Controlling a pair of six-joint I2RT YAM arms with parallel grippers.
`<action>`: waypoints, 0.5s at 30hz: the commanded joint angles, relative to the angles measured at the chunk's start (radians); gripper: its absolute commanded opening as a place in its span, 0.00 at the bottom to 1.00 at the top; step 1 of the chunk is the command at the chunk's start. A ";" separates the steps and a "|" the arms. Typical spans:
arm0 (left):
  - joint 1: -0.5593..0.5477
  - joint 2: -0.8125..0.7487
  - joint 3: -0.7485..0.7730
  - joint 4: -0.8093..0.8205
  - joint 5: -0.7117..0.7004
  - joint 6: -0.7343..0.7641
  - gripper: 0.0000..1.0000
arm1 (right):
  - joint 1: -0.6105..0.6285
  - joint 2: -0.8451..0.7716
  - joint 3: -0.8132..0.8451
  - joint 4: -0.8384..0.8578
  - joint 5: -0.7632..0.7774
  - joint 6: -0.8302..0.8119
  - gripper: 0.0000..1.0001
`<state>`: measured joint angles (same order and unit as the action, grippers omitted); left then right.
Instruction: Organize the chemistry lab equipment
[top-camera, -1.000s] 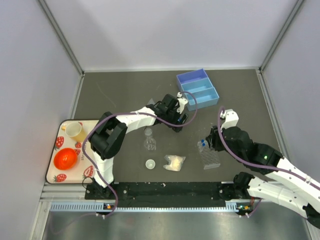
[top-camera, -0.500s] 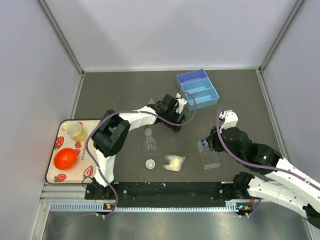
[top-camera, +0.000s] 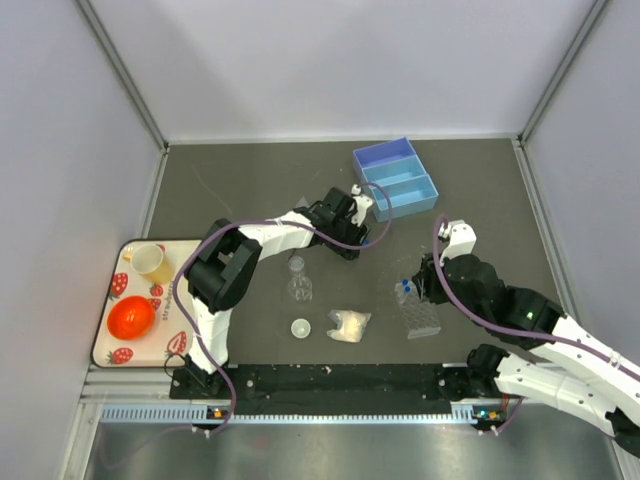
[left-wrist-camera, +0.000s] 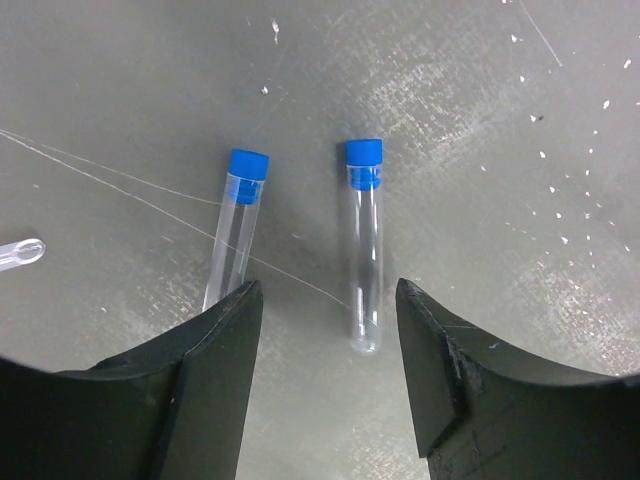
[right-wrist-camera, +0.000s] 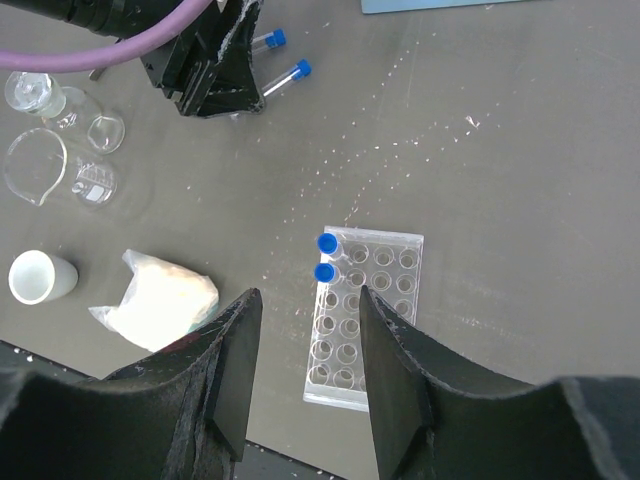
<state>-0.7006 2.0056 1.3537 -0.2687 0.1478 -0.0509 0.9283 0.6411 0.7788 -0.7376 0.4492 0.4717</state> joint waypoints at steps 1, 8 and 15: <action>-0.002 0.025 0.016 -0.020 0.026 -0.032 0.60 | 0.000 -0.017 -0.007 0.010 -0.009 -0.001 0.44; -0.027 0.028 0.016 -0.053 -0.051 -0.066 0.55 | 0.000 -0.020 -0.012 0.012 -0.018 0.002 0.43; -0.039 0.030 0.007 -0.086 -0.118 -0.093 0.44 | 0.000 -0.037 -0.016 0.010 -0.027 0.002 0.43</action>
<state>-0.7311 2.0060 1.3560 -0.2871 0.0826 -0.1093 0.9283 0.6231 0.7700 -0.7406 0.4351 0.4725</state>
